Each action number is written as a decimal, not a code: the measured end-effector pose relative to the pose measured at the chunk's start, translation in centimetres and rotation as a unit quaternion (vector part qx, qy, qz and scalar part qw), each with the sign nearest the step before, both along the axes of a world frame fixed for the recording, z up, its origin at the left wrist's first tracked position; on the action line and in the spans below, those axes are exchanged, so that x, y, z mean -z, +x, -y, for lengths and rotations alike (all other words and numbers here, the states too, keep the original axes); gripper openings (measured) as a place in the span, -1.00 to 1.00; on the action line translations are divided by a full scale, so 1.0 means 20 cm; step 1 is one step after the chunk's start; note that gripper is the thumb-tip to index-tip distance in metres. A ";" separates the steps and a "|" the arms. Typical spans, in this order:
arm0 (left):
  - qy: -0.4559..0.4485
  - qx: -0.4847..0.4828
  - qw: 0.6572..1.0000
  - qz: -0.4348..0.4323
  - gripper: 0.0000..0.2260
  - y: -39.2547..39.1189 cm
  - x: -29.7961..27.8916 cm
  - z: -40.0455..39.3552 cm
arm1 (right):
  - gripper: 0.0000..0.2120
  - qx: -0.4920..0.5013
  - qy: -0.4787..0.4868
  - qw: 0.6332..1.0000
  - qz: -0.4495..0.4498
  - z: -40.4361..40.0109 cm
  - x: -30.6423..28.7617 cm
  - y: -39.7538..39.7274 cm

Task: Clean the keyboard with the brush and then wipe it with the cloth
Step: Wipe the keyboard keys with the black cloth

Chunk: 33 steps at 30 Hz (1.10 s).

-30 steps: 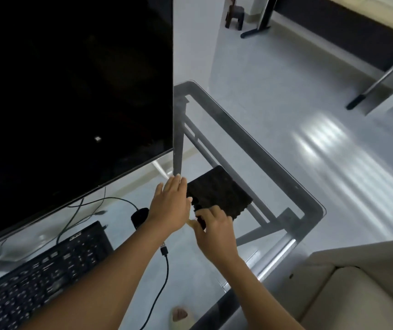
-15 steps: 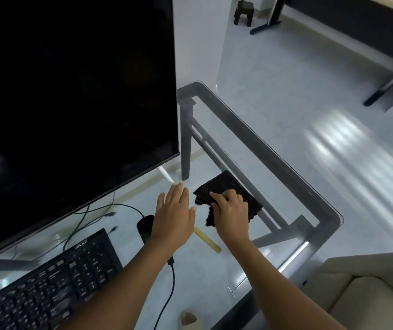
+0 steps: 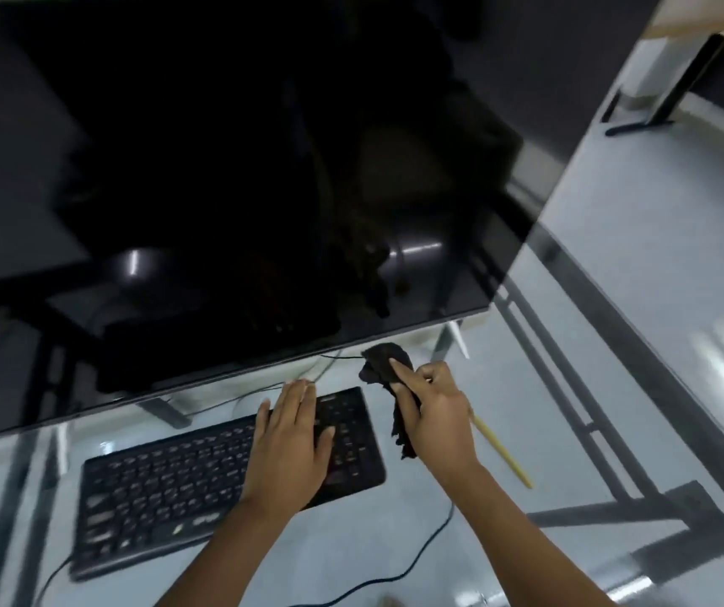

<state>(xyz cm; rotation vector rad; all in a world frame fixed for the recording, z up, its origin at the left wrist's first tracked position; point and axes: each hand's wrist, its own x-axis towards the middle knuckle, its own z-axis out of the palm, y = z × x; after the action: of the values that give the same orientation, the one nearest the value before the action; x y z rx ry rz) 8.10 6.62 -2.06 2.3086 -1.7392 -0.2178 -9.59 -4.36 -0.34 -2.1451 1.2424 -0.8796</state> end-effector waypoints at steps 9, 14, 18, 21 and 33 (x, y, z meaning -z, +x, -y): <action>0.000 -0.087 0.996 -0.015 -0.28 0.65 -0.02 -0.66 | -0.66 -0.150 -0.037 0.988 -0.032 -0.48 0.05 0.59; 0.049 -0.077 0.991 -0.099 -0.08 0.93 0.10 -1.01 | -0.71 -0.227 0.075 0.968 -0.074 -0.76 0.10 0.88; 0.068 -0.047 0.987 -0.136 0.11 1.05 0.12 -1.05 | -0.71 -0.239 0.014 0.956 -0.172 -0.89 0.18 0.97; 0.076 -0.010 0.987 -0.141 0.16 1.12 0.14 -1.01 | -0.59 -0.226 -0.055 0.941 -0.245 -0.93 0.20 0.97; 0.073 0.028 0.982 -0.174 0.20 1.18 0.17 -1.00 | -0.53 -0.086 -0.041 0.972 -0.213 -0.98 0.29 0.89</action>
<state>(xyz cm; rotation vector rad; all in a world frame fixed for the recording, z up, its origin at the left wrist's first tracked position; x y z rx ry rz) 31.70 26.70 -5.56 2.1534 -1.6557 -0.7362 8.17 15.15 -6.04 -2.5530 1.2026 -0.4138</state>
